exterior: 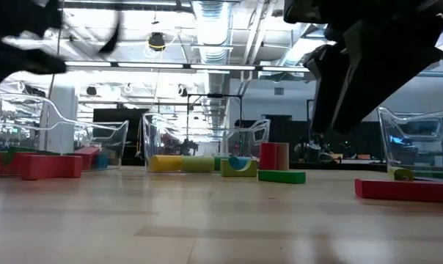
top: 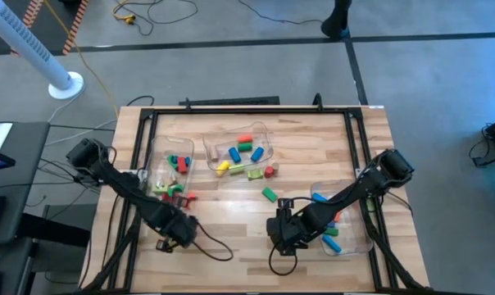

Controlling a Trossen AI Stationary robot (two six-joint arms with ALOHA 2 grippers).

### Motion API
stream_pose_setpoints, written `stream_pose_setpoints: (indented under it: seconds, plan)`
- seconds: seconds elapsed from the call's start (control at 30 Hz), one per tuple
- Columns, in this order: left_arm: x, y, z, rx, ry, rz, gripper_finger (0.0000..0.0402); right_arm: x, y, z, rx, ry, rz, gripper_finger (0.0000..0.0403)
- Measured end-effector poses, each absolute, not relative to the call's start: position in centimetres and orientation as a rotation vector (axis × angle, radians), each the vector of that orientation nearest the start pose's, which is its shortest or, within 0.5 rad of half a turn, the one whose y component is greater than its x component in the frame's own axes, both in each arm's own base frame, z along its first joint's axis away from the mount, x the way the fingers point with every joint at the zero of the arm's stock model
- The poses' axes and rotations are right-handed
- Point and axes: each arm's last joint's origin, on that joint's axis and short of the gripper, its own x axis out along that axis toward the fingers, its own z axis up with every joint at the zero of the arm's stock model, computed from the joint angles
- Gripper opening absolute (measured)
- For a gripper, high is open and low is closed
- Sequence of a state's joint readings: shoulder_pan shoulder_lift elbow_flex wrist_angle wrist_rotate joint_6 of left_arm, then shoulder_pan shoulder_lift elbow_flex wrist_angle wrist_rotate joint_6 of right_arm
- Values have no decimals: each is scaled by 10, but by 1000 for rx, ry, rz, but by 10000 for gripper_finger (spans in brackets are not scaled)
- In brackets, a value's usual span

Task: Sort blocks by size
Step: Put the orange arch block into the left transparent bin

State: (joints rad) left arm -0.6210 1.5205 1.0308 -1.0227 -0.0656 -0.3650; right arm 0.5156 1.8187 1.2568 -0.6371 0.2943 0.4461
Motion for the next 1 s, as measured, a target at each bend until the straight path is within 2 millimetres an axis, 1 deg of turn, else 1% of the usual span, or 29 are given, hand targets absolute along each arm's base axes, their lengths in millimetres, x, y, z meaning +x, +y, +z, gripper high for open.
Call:
stream_pose_setpoints:
  seconds: [0.13,0.27,0.37,0.47,0.6,0.7,0.87,1.0]
  plan:
    - [192,-154,198,218,1549,-121,79,317,170,191,-84,1098,-43,265]
    - [180,-161,191,327,1513,-89,89,319,170,192,-95,1081,-35,265]
    - [174,-163,186,410,1478,-71,111,319,170,192,-96,1080,-34,265]
    - [170,-162,181,426,1484,-70,142,319,171,192,-95,1079,-34,265]
    - [172,-163,173,414,1451,-114,178,319,171,192,-94,1078,-34,265]
    - [175,-165,172,403,1429,-155,188,319,171,192,-90,1077,-36,265]
    - [179,-163,171,404,1423,-168,184,319,170,192,-88,1076,-37,265]
    - [186,-161,163,435,1444,-184,167,321,169,192,-79,1068,-40,265]
